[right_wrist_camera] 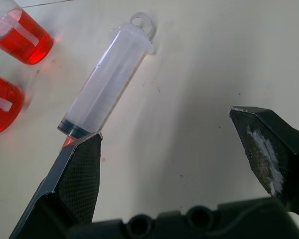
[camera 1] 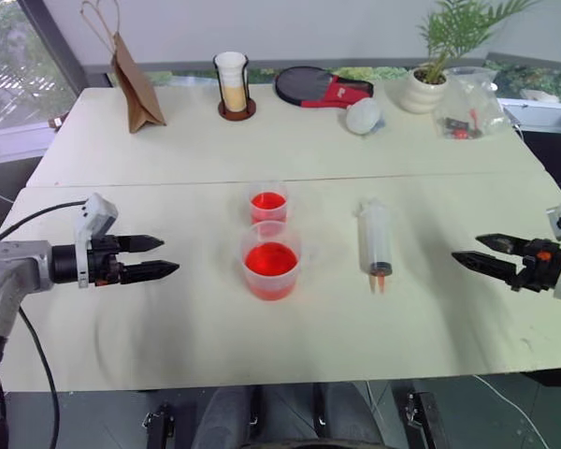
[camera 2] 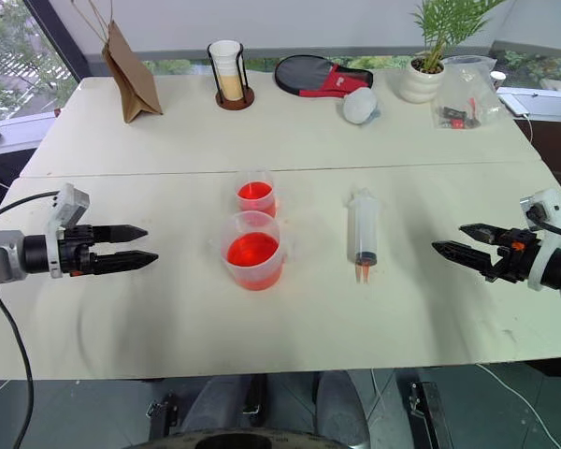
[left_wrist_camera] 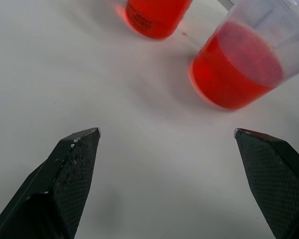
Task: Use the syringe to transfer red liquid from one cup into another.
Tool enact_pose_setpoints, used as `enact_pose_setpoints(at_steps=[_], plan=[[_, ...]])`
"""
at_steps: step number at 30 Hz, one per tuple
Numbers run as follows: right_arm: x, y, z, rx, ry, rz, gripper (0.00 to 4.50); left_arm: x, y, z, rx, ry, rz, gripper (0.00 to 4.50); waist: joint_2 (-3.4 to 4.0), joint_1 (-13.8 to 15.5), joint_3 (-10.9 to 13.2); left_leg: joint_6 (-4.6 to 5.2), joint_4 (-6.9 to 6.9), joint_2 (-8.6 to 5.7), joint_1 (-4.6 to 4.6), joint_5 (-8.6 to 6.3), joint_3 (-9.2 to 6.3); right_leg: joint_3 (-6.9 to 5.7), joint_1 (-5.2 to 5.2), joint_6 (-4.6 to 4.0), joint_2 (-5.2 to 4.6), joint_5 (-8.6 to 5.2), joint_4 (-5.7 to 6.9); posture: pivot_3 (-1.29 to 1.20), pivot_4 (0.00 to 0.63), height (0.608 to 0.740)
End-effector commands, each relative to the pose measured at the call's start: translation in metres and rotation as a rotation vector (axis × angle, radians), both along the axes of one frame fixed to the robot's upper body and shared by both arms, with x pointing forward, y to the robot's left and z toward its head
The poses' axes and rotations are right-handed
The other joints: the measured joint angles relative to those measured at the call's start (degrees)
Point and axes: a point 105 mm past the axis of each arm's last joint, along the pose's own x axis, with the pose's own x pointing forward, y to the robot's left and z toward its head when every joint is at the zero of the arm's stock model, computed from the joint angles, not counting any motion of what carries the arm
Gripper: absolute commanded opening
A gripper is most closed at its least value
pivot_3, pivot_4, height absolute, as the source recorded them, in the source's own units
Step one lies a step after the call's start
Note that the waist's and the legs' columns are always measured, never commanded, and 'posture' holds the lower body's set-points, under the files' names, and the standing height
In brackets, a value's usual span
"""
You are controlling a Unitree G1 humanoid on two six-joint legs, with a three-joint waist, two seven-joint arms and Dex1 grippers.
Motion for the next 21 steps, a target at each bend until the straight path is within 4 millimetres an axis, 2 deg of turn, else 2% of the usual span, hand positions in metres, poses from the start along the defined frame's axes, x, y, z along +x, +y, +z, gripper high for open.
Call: enact_pose_setpoints(at_steps=[1, 11, 15, 19, 21], plan=[[0.003, 0.003, 0.011, -0.013, -0.052, 0.012, 4.50, 0.004, 0.001, 0.012, 0.001, -0.056, 0.009, 4.45, 0.00, 0.0, 0.0, 0.00, 0.01, 0.00, 0.00, 0.00, 0.00, 0.00, 0.01, 0.00, 0.00, 0.00, 0.00, 0.00, 0.150, 0.740], [0.016, 0.000, 0.014, -0.036, -0.073, -0.037, 4.50, 0.010, 0.000, 0.020, -0.024, -0.118, 0.051, 4.45, 0.00, 0.1, 0.0, 0.00, 0.04, 0.00, 0.00, 0.00, 0.00, 0.00, 0.03, -0.07, 0.00, -0.04, 0.00, 0.00, 0.150, 0.740], [0.025, -0.001, 0.019, -0.045, -0.108, -0.075, 4.50, 0.019, 0.000, 0.026, -0.023, -0.166, 0.077, 4.45, 0.00, 0.1, 0.0, 0.00, 0.06, 0.00, 0.00, 0.01, 0.00, 0.00, 0.03, 0.02, 0.00, 0.01, 0.01, 0.00, 0.150, 0.740], [0.037, 0.005, 0.039, -0.024, -0.128, -0.092, 4.50, 0.024, 0.000, 0.041, -0.044, -0.196, 0.053, 4.45, 0.00, 0.0, 0.0, -0.01, 0.07, -0.01, 0.00, 0.02, 0.00, -0.01, 0.03, 0.04, 0.01, 0.02, 0.02, 0.00, 0.150, 0.740], [0.042, 0.006, 0.048, -0.059, -0.072, -0.112, 4.50, 0.031, 0.001, 0.050, -0.021, -0.221, 0.036, 4.45, 0.01, -0.1, 0.0, -0.03, 0.08, -0.01, 0.00, 0.03, 0.00, -0.01, 0.01, 0.04, 0.02, 0.02, 0.04, 0.00, 0.150, 0.740]])
